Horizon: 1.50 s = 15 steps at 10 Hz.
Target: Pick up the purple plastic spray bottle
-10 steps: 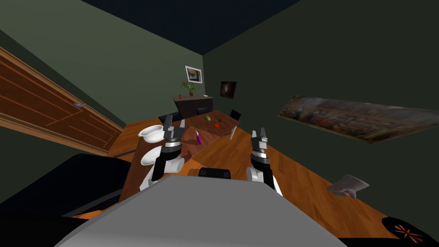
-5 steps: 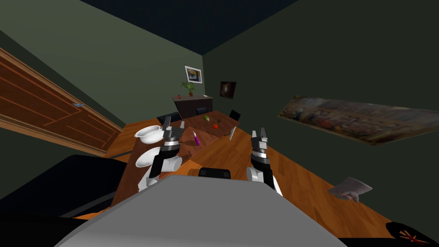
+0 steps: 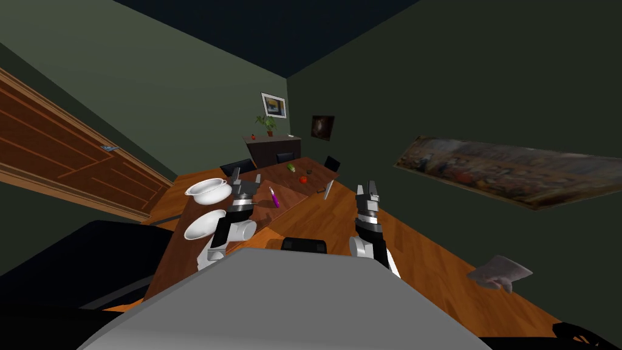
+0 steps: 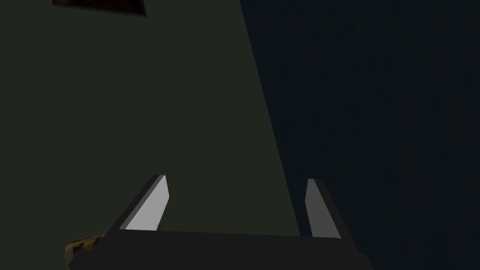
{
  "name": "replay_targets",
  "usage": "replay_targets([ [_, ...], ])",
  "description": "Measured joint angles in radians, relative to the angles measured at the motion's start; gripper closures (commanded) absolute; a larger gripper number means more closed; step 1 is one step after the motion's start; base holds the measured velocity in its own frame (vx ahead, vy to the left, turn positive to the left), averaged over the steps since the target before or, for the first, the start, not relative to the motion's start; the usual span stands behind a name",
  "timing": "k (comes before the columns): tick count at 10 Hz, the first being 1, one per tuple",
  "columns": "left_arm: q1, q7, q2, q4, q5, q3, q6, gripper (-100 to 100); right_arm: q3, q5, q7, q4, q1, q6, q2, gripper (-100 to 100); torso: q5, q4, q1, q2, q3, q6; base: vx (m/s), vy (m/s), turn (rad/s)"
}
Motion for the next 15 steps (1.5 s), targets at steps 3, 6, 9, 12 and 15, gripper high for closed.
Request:
replay_targets([
  [3,-0.015,0.054,0.007,0.031,0.082,0.027,0.04,-100,0.0,0.0,0.0,0.0,0.0,0.0,0.0,0,0.0,0.0,0.001,-0.001,-0.001,0.0,0.056,-0.064,0.027],
  [6,-0.026,0.115,0.018,0.08,0.167,0.048,0.065,-100,0.0,0.0,0.0,0.0,0.0,0.0,0.0,0,0.0,0.0,0.0,-0.001,-0.001,0.0,0.058,-0.067,0.04],
  [9,-0.058,0.169,0.021,0.149,0.247,0.063,0.087,-100,0.0,0.0,0.0,0.0,0.0,0.0,0.0,0,0.0,0.0,-0.001,-0.001,-0.001,0.0,0.06,-0.083,0.05],
  [12,-0.07,0.228,0.029,0.199,0.325,0.08,0.112,-100,0.0,0.0,0.0,0.0,0.0,0.0,0.0,0,0.0,0.0,0.0,-0.002,-0.001,0.0,0.073,-0.079,0.086],
  [15,-0.085,0.281,0.026,0.261,0.384,0.084,0.13,-100,0.0,0.0,0.0,0.0,0.0,0.0,0.0,0,0.0,0.0,0.002,0.0,0.0,0.0,0.049,-0.067,0.079],
])
